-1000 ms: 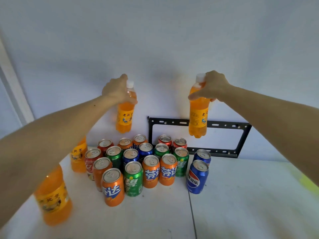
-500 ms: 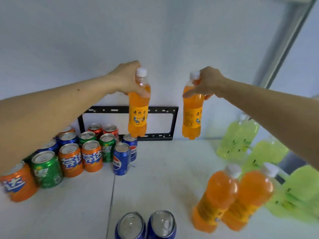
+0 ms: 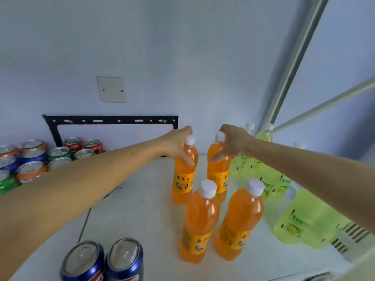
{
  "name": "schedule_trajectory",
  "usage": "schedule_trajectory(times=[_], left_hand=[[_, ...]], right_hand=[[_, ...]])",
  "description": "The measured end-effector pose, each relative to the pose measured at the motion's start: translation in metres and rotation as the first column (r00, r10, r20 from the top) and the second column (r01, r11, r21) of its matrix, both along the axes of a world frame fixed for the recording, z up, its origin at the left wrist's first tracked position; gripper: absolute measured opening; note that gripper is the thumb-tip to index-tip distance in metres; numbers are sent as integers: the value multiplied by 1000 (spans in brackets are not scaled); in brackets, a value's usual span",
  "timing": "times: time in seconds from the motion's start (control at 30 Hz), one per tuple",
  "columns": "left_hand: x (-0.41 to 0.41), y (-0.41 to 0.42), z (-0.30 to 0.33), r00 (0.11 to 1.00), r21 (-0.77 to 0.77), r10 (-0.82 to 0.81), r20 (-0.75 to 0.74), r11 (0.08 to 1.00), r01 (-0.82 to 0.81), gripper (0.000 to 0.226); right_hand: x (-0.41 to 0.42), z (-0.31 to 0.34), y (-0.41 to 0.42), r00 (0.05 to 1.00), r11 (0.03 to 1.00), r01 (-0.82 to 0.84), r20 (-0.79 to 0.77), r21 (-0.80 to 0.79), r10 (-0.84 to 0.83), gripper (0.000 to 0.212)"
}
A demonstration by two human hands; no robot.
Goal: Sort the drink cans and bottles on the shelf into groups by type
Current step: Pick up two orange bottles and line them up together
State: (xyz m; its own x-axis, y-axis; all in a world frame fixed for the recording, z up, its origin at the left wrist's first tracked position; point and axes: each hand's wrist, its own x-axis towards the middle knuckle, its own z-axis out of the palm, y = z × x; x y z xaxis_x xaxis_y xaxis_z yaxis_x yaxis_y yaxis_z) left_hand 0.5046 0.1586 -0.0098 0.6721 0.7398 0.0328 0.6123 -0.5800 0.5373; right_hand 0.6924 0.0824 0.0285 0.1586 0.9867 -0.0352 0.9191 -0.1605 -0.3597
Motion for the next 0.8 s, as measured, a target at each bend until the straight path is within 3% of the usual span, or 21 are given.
schedule_trajectory(times=[0.13, 0.33, 0.5, 0.67, 0.8], left_hand=[[10, -3, -2, 999, 0, -31, -20, 1000, 31, 64], [16, -1, 5, 987, -4, -65, -149, 998, 65, 69], [14, -2, 14, 954, 73, -94, -285, 990, 119, 81], [4, -1, 26, 917, 193, -81, -390, 967, 167, 76], [-20, -5, 45, 904, 215, -29, -426, 968, 132, 71]], right_hand=[[6, -13, -9, 999, 999, -19, 44, -38, 21, 93], [9, -20, -13, 998, 998, -37, 52, -51, 39, 94], [4, -17, -11, 982, 989, -102, 151, -111, 118, 95], [-7, 5, -8, 941, 965, -132, 278, -227, 194, 93], [-27, 43, 5, 893, 963, -144, 390, -229, 226, 89]])
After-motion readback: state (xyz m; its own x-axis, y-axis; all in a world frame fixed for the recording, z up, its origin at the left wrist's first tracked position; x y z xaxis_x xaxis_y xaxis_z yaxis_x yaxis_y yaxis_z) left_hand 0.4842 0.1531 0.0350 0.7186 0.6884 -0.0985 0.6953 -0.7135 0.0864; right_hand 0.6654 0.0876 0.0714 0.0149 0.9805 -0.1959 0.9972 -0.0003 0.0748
